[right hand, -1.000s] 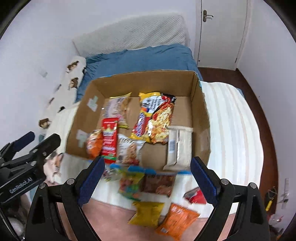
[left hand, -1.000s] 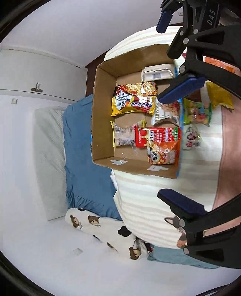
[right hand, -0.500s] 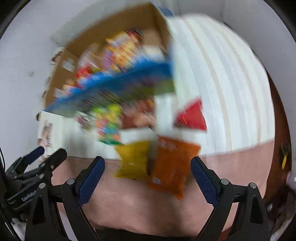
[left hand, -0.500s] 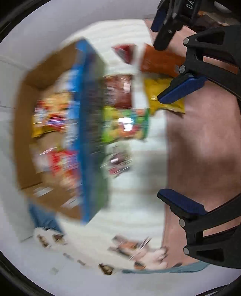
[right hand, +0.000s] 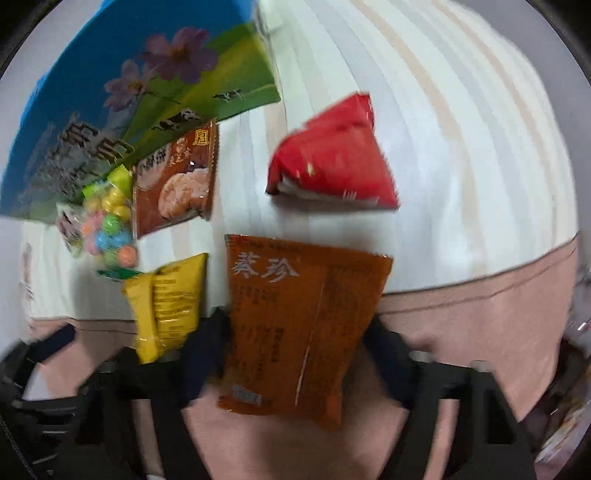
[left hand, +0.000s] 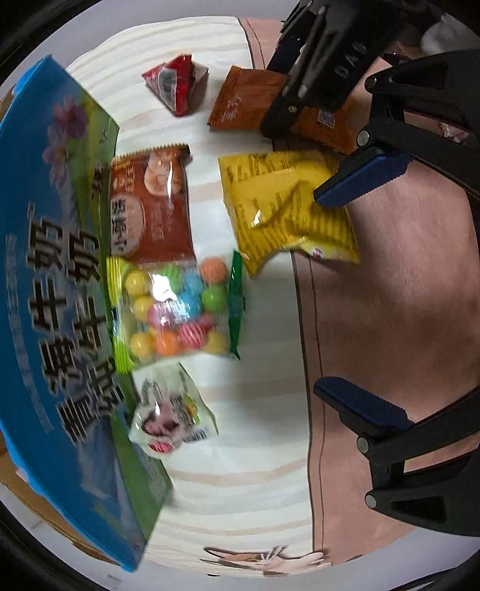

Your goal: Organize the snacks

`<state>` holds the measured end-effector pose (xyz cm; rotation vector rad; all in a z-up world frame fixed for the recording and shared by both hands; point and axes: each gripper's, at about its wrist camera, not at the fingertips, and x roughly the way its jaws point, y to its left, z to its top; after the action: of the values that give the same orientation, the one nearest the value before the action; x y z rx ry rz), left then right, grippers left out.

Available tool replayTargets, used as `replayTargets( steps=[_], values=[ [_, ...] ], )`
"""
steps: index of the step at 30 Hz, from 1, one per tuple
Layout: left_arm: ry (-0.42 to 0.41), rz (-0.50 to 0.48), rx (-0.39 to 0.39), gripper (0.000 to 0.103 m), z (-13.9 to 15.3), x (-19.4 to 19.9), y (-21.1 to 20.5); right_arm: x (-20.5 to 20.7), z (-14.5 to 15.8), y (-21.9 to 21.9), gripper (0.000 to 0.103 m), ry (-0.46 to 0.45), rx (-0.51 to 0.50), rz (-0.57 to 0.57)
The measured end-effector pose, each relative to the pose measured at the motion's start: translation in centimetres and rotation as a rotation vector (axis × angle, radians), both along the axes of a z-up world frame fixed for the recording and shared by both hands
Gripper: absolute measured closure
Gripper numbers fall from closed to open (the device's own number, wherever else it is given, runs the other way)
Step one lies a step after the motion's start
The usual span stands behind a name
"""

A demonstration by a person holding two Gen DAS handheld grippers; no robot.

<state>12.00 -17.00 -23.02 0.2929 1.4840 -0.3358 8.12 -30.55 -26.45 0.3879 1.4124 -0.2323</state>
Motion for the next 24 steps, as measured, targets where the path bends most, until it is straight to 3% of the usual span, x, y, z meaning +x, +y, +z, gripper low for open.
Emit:
replayTargets(
  steps=[6,10,12,14,15,19,24],
  values=[
    [0.053,-0.043,-0.049,0.009,-0.4,0.2,-4.1,-2.8,1.4,-2.6,0.041,0.005,-0.027,-0.008],
    [0.125,-0.051,-0.092,0.011,-1.9,0.6,-7.3,-4.4,0.8,-5.6,0.039,0.024,0.024,-0.091],
    [0.124,-0.055,-0.100,0.012,-2.4,0.7,-8.4,-5.0,0.1,-6.7,0.033,0.029,0.106,-0.136],
    [0.113,-0.067,-0.102,0.041,-2.5,0.5,-9.0,-5.3,-0.5,-7.3,0.033,0.031,0.129,-0.152],
    [0.107,-0.077,-0.093,0.041,-2.5,0.2,-9.2,-5.4,-0.6,-7.2,0.033,0.033,0.124,-0.149],
    [0.085,-0.080,-0.067,0.042,-2.7,-1.7,-7.7,-4.3,-1.0,-5.9,0.031,0.040,0.069,-0.114],
    [0.092,-0.003,-0.039,0.042,-2.9,-3.3,-3.1,-3.9,-0.9,-2.3,0.038,0.029,0.042,-0.028]
  ],
)
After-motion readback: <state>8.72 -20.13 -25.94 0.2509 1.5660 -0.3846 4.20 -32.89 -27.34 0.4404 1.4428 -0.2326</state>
